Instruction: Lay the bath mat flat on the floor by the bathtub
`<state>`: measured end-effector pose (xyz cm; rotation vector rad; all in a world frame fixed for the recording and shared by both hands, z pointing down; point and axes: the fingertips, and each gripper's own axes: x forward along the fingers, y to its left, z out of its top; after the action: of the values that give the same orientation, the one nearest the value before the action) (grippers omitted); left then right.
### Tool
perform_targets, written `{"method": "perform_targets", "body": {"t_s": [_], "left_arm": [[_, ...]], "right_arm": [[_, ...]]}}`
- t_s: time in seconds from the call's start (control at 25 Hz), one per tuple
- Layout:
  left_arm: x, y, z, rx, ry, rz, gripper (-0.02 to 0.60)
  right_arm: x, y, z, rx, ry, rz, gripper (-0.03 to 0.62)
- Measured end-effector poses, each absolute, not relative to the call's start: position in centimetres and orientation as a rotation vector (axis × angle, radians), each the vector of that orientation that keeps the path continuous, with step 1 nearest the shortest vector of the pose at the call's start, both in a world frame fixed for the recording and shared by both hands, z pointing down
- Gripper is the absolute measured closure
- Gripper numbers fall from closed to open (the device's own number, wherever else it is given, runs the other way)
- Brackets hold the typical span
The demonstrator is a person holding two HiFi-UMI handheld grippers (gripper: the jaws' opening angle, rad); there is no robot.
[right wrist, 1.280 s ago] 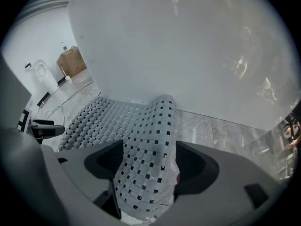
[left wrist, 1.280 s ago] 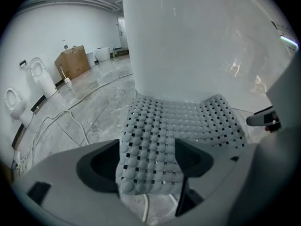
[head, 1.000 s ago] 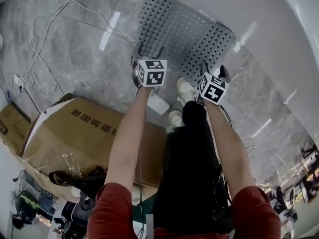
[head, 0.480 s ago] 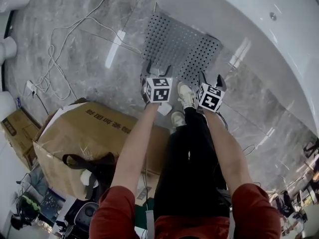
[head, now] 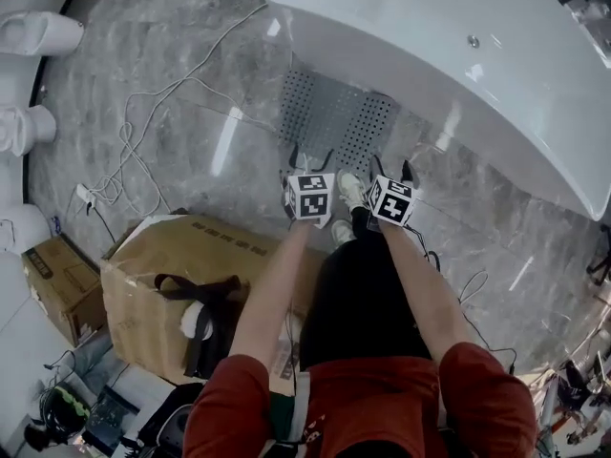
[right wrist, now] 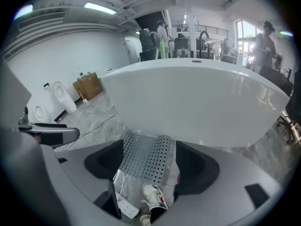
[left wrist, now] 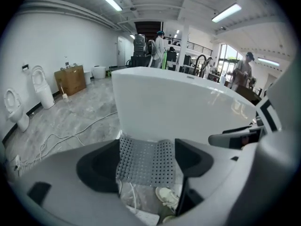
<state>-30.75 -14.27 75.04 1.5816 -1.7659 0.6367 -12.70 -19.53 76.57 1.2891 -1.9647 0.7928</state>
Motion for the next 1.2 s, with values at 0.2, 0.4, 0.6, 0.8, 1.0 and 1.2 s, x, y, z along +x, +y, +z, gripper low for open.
{"method": "perform_targets", "body": {"t_s": [0.2, 0.4, 0.6, 0.8, 1.0, 1.2], "left_arm": [[-29.8, -12.9, 66.9, 1.578, -1.842, 0.566, 0.235], [-28.1, -13.2, 58.4, 1.643, -1.889, 0.471, 0.235], [-26.5, -13.4, 49.7, 1.689, -1.946, 0.322, 0.235], [-24.4, -13.7, 42.4, 1.769, -1.973, 0.231, 0.235], [-19.6, -13.8, 37.9, 1.909, -1.938, 0.265, 0.235], [-13.7, -14.3, 34.0, 2.015, -1.927, 0.226, 0.235]], "right_arm": [[-13.3, -17.9, 68.2, 1.229, -2.066, 0.728, 0.255], [-13.0, -18.2, 58.9, 1.286, -2.158, 0.723, 0.255], [-11.4, -19.6, 48.6, 1.398, -2.266, 0.704, 0.255], [-8.4, -20.6, 40.5, 1.493, -2.362, 0.604, 0.255], [-3.4, -20.9, 33.6, 1.593, -2.443, 0.462, 0.253], [2.7, -20.7, 28.3, 1.657, -2.517, 0.34, 0.255]]}}
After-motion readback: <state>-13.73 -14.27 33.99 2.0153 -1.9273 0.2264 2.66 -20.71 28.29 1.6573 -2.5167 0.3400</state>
